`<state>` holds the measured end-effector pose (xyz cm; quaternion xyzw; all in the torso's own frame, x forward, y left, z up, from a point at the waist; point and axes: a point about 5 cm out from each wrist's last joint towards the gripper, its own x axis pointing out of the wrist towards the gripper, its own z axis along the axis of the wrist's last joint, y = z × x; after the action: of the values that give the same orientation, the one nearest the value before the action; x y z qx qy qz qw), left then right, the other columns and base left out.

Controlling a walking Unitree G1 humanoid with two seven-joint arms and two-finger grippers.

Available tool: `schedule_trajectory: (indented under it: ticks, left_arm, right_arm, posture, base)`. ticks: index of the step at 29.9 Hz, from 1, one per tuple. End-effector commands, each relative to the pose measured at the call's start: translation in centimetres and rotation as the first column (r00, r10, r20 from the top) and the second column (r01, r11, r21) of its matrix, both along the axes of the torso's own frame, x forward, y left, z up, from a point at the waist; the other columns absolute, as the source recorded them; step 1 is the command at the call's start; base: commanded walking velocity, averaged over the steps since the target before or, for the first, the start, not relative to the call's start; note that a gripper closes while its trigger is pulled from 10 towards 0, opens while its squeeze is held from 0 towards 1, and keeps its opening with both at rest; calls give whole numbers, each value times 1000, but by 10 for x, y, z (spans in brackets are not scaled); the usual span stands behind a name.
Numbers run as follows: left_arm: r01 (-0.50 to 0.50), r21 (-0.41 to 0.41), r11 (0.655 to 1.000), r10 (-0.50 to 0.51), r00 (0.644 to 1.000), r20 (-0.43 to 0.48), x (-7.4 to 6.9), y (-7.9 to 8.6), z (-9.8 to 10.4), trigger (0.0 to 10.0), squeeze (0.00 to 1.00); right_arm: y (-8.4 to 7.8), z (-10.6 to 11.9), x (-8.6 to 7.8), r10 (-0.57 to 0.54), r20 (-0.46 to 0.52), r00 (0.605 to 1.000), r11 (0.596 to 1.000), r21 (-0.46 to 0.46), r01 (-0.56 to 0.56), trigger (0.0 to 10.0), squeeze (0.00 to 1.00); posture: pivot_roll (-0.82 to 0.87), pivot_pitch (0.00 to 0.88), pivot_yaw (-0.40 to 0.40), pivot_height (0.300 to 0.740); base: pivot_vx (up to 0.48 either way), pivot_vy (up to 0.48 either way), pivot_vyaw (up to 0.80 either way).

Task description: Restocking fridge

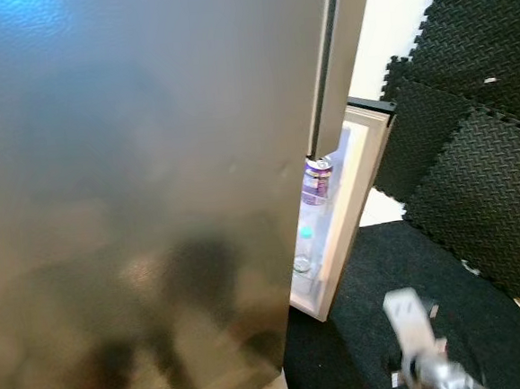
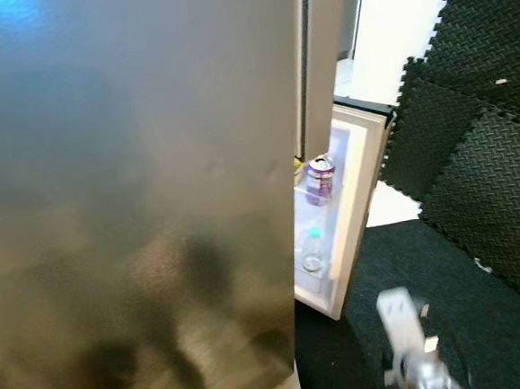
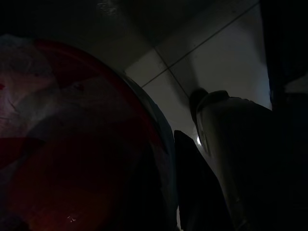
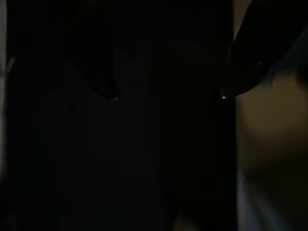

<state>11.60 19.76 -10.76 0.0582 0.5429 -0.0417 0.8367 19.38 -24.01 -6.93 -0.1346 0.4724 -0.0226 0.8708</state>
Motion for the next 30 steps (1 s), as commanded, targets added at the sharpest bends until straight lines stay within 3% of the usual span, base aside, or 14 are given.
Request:
schedule_trajectory:
  ticks: [1,3,4,5,6,9,10,11,12,20,24,30]
  left_arm:
    - [11,3,1000,-11,998,-54,-12,-2,-4,10000,0]
    - [9,-1,1000,-9,998,-55,-13,-3,-4,10000,0]
    - [9,-1,1000,-9,998,-55,-13,-3,-4,10000,0]
    - [8,-2,1000,-9,998,-57,-13,-3,-4,10000,0]
    - [3,-5,1000,-4,998,-62,-14,-3,-5,10000,0]
    - [-7,-8,1000,6,998,-65,-15,-2,-5,10000,0]
    - [-18,-10,1000,17,998,-65,-16,-2,-5,10000,0]
    - [-18,-10,1000,17,998,-65,-16,-2,-5,10000,0]
    - [-19,-10,1000,18,998,-66,-17,-2,-5,10000,0]
    - [-16,-20,1000,15,998,-65,-16,-4,-5,10000,0]
    - [-19,-26,999,17,997,-69,-15,-5,-5,10000,0]
    - [-20,-30,999,18,997,-77,-17,-6,-6,10000,0]
  right_arm:
    - [0,-7,-14,20,-62,998,1000,-5,-21,0,0]
    - [1,-19,-41,31,-156,987,999,-4,-32,0,0]
    - [1,-19,-41,31,-156,987,999,-4,-32,0,0]
    - [1,-24,-53,36,-198,980,999,-7,-39,0,0]
    - [0,-31,-77,48,-272,961,999,-5,-51,0,0]
    - [-1,-35,-90,57,-309,949,998,-3,-60,0,0]
    - [-2,-35,-92,56,-317,947,998,-1,-59,1922,0]
    - [-2,-35,-92,56,-317,947,998,-1,-59,1922,0]
    - [-2,-35,-92,53,-318,947,998,0,-56,10000,0]
    - [1,-31,-76,139,-306,942,989,4,-145,10000,0]
    - [5,-28,-64,170,-281,944,984,3,-177,10000,0]
    - [6,-30,-67,182,-293,939,982,7,-188,10000,0]
  posture:
    - [-10,0,-9,740]
    - [-10,0,-9,740]
    - [-10,0,-9,740]
    - [-10,0,-9,740]
    - [-10,0,-3,740]
    - [-11,0,-3,740]
    - [-13,0,-2,740]
    - [-13,0,-2,740]
    - [-15,0,-1,740]
    - [-14,0,-6,740]
    - [-14,0,-8,740]
    - [-11,0,-7,740]
  base:
    - [0,0,0]
    - [0,0,0]
    - [0,0,0]
    - [0,0,0]
    - [0,0,0]
    - [0,0,0]
    - [0,0,0]
    - [0,0,0]
    - [0,0,0]
    - [0,0,0]
    - [0,-434,0]
    - [0,-480,0]
